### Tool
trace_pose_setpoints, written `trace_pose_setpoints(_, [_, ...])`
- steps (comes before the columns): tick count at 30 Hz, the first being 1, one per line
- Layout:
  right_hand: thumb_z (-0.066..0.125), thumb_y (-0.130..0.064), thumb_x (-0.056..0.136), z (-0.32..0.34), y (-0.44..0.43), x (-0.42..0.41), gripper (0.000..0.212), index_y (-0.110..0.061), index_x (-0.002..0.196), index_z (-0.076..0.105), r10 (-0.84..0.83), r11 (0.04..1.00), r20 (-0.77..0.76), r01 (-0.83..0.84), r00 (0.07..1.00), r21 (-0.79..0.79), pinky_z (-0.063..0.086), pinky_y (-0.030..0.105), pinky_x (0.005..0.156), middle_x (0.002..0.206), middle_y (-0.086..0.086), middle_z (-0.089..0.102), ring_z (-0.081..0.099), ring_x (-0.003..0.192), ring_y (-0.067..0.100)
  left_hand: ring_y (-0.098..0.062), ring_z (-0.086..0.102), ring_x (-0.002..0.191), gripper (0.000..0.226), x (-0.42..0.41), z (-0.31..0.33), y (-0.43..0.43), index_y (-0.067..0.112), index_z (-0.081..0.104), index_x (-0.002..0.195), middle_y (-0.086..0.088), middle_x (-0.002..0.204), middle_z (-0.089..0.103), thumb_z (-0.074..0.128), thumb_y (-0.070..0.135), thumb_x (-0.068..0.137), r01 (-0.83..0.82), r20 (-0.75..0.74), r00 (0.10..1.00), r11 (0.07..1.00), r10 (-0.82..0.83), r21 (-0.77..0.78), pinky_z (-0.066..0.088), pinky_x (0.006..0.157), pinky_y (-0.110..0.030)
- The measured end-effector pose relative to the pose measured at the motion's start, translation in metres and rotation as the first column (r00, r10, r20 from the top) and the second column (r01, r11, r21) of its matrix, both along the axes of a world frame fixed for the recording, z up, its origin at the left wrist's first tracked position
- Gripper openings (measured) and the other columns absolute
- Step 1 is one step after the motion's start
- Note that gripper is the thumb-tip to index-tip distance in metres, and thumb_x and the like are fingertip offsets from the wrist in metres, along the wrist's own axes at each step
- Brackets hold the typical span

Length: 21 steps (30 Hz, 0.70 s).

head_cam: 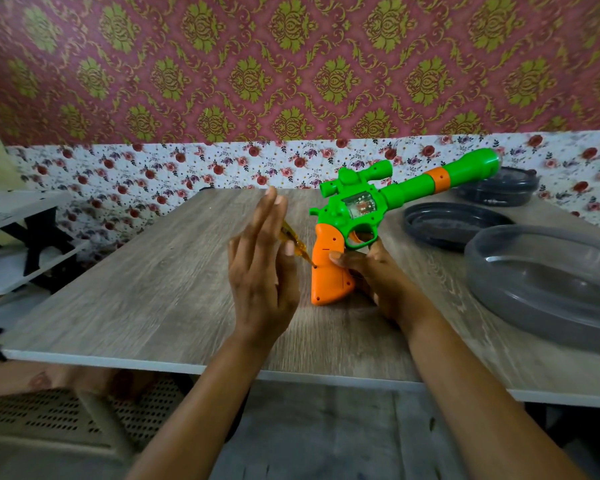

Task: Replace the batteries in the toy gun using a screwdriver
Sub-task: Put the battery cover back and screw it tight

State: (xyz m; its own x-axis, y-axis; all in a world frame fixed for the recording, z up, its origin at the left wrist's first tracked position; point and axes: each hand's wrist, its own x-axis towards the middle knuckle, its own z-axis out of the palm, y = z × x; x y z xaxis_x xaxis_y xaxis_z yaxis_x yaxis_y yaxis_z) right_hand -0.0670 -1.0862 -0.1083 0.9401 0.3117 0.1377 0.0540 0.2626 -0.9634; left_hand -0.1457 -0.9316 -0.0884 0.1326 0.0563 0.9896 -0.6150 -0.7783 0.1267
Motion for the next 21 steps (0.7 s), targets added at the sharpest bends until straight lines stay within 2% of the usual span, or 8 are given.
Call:
trace_pose_setpoints(3, [0.066, -0.003, 0.080, 0.0001, 0.0007, 0.0001, 0.067, -0.019, 0.136, 0.034, -0.011, 1.000, -0.012, 0.011, 1.000, -0.008, 0.059, 0.032, 0.068, 0.113, 0.004, 0.066, 0.068, 0.094, 0.016, -0.018, 0.051, 0.105, 0.030, 0.0003, -0.0001, 0.0020, 0.015, 0.049, 0.124, -0.008, 0.123, 0.043, 0.049, 0.015, 0.094, 0.017, 0.026, 1.000, 1.000, -0.017, 0.002, 0.046, 0.080, -0.033])
trace_pose_setpoints(5, [0.066, -0.003, 0.080, 0.0008, 0.0010, 0.0003, 0.067, -0.020, 0.136, 0.034, -0.013, 1.000, -0.016, 0.013, 1.000, -0.013, 0.059, 0.032, 0.069, 0.118, 0.005, 0.064, 0.067, 0.097, 0.018, -0.017, 0.049, 0.096, 0.028, 0.0007, 0.0004, 0.0031, 0.017, 0.050, 0.121, -0.004, 0.110, 0.045, 0.050, 0.014, 0.093, -0.007, 0.045, 0.999, 1.000, 0.008, -0.011, 0.046, 0.071, -0.038])
trace_pose_setpoints(8, [0.067, -0.003, 0.079, 0.0008, 0.0019, 0.0004, 0.066, -0.018, 0.136, 0.035, -0.013, 1.000, -0.018, 0.013, 1.000, 0.006, 0.059, 0.033, 0.065, 0.114, 0.005, 0.065, 0.068, 0.092, 0.017, -0.018, 0.052, 0.096, 0.028, 0.0016, -0.0001, 0.0021, 0.014, 0.045, 0.124, -0.004, 0.113, 0.055, 0.042, 0.015, 0.096, -0.040, 0.031, 0.999, 0.999, 0.040, -0.027, 0.043, 0.076, -0.035])
trace_pose_setpoints(11, [0.068, -0.004, 0.078, -0.0008, 0.0029, 0.0017, 0.069, -0.018, 0.137, 0.035, -0.018, 1.000, -0.030, 0.018, 0.999, 0.005, 0.059, 0.038, 0.069, 0.119, 0.008, 0.064, 0.068, 0.094, 0.020, -0.017, 0.053, 0.095, 0.035, 0.0009, 0.0002, 0.0013, 0.013, 0.041, 0.130, -0.006, 0.111, 0.063, 0.038, 0.012, 0.095, -0.048, -0.013, 0.999, 0.998, 0.048, -0.039, 0.037, 0.078, -0.030])
trace_pose_setpoints(14, [0.069, -0.006, 0.077, -0.0003, 0.0022, 0.0013, 0.070, -0.020, 0.137, 0.034, -0.017, 1.000, -0.034, 0.017, 0.999, -0.007, 0.059, 0.038, 0.072, 0.120, 0.007, 0.063, 0.067, 0.098, 0.021, -0.016, 0.050, 0.103, 0.039, -0.0031, 0.0015, 0.0006, 0.012, 0.044, 0.129, -0.005, 0.119, 0.057, 0.039, 0.008, 0.090, -0.046, -0.026, 0.999, 0.998, 0.045, -0.045, 0.038, 0.082, -0.030])
trace_pose_setpoints(17, [0.066, -0.004, 0.081, 0.0017, 0.0012, -0.0018, 0.063, -0.020, 0.134, 0.035, -0.020, 1.000, -0.031, 0.020, 0.999, 0.000, 0.059, 0.033, 0.067, 0.117, 0.006, 0.063, 0.066, 0.095, 0.019, -0.010, 0.045, 0.111, 0.042, -0.0059, 0.0019, 0.0003, 0.011, 0.043, 0.129, -0.005, 0.124, 0.047, 0.042, 0.012, 0.087, -0.003, -0.024, 1.000, 0.999, 0.003, -0.035, 0.039, 0.088, -0.030])
trace_pose_setpoints(21, [0.065, -0.004, 0.081, 0.0012, 0.0013, -0.0018, 0.064, -0.019, 0.136, 0.035, -0.012, 1.000, -0.027, 0.012, 1.000, 0.006, 0.058, 0.034, 0.067, 0.113, 0.004, 0.065, 0.067, 0.095, 0.019, -0.017, 0.049, 0.094, 0.029, -0.0024, 0.0017, 0.0035, 0.015, 0.050, 0.120, -0.003, 0.106, 0.045, 0.048, 0.029, 0.095, 0.000, 0.008, 1.000, 0.997, 0.000, -0.080, 0.047, 0.070, -0.040])
